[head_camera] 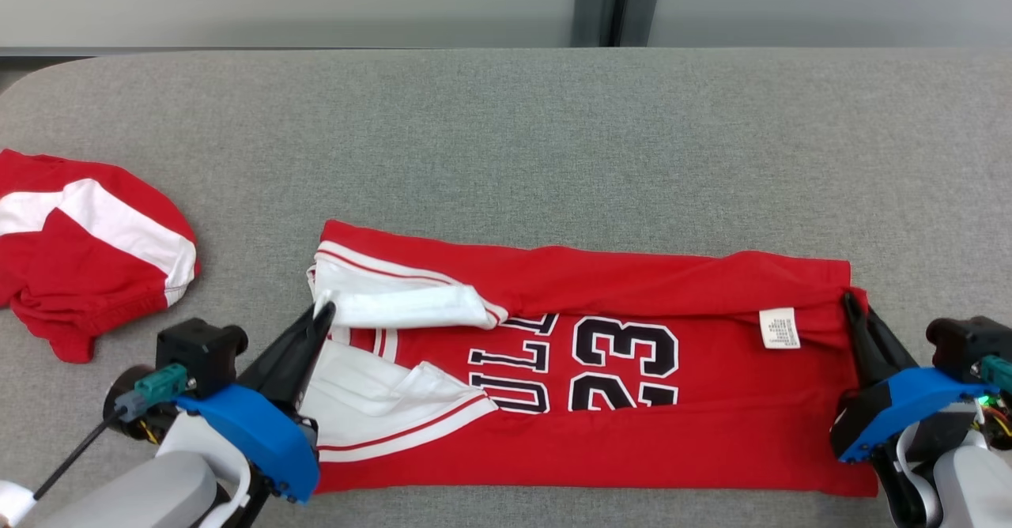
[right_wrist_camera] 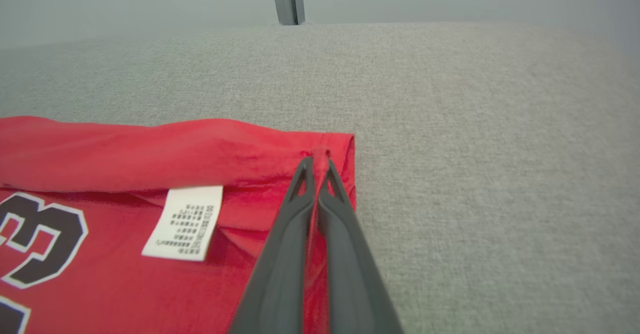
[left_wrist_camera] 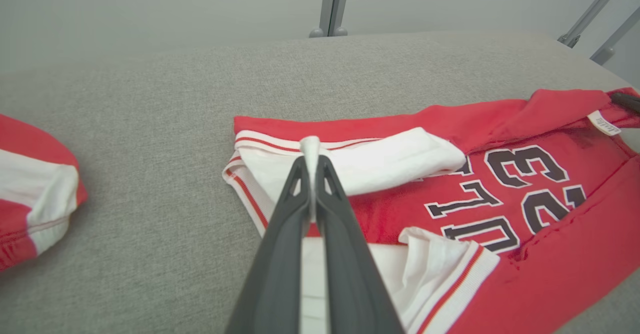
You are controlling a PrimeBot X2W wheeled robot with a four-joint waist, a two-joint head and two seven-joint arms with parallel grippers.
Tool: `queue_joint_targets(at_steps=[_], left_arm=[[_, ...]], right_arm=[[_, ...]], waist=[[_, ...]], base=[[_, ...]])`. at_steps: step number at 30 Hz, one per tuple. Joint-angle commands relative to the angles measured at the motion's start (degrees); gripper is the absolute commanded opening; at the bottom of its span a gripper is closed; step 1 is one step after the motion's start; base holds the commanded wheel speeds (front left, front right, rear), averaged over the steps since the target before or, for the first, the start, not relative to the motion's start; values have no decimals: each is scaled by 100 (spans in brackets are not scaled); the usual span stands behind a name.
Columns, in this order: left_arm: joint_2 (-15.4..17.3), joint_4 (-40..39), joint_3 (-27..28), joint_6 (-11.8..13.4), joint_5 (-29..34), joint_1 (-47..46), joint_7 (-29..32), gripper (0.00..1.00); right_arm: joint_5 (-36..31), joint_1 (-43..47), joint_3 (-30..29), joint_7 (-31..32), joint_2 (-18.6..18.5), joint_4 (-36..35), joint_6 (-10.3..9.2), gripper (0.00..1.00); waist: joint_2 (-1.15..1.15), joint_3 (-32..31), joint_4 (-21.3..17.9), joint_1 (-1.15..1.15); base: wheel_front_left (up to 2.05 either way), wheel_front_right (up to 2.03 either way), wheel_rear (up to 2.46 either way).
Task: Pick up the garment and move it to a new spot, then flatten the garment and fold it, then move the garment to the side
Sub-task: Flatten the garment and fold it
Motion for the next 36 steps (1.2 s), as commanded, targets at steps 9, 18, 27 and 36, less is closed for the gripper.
queue_joint_targets(at_steps=[9,18,27,36], left_arm=[[-168,-190,400,177,157,673,-30,100],[-485,-269,1432,348,823,1184,-30,100],[-1095,-433,2962,503,2164,1915,-30,100],[-1831,-504,4366,280,3306,2499,-31,100]], right_arm=[[115,540,-187,10,130,-381,1,100],[103,607,-323,-37,40,-726,1,100],[-74,458,-578,268,96,-578,1,100],[-269,321,-752,423,289,-34,1,100]], waist=[[0,-112,61,0],[0,-301,99,0],[0,-364,186,0],[0,-323,257,0]], base=[[0,0,0],[0,0,0],[0,0,0],[0,0,0]])
